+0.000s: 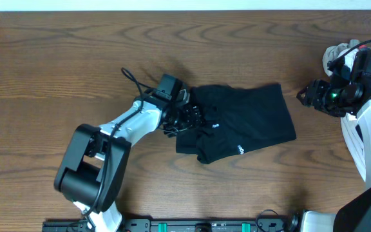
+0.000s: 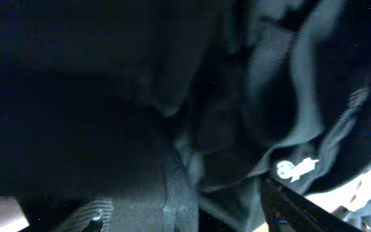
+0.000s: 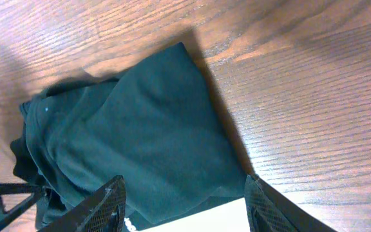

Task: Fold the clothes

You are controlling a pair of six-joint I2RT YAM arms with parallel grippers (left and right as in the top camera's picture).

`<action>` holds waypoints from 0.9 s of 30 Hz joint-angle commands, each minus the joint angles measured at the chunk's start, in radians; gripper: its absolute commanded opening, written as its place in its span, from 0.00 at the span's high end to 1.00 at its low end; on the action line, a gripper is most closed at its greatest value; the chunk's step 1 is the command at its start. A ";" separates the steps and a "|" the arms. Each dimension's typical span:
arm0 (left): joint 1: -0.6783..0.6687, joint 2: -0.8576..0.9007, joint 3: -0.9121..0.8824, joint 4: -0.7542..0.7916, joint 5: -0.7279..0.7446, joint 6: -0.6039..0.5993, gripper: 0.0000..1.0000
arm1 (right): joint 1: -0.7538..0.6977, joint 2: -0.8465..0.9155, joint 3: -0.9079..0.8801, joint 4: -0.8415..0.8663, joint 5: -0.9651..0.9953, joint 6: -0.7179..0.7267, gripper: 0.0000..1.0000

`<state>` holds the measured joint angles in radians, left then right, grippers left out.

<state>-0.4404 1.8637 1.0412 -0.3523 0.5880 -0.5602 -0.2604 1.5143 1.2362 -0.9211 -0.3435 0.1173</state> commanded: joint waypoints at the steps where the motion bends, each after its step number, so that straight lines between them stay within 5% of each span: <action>1: -0.040 0.098 -0.012 0.018 0.015 -0.024 0.37 | -0.006 -0.013 0.017 0.000 -0.005 -0.018 0.42; 4: -0.043 0.111 -0.012 0.022 0.015 -0.018 0.67 | -0.006 -0.013 0.017 0.000 -0.005 -0.018 0.42; 9: -0.040 0.098 -0.012 0.017 0.047 0.095 0.94 | -0.006 -0.013 0.017 0.000 -0.005 -0.018 0.42; 21: 0.179 -0.136 0.066 -0.373 0.044 0.346 0.94 | -0.006 -0.013 0.017 -0.003 -0.005 -0.018 0.41; 27: 0.336 -0.256 0.089 -0.415 0.019 0.442 0.94 | -0.006 -0.013 0.017 -0.003 -0.005 -0.018 0.41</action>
<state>-0.1440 1.6390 1.1145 -0.7547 0.6407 -0.2028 -0.2607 1.5143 1.2362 -0.9230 -0.3435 0.1169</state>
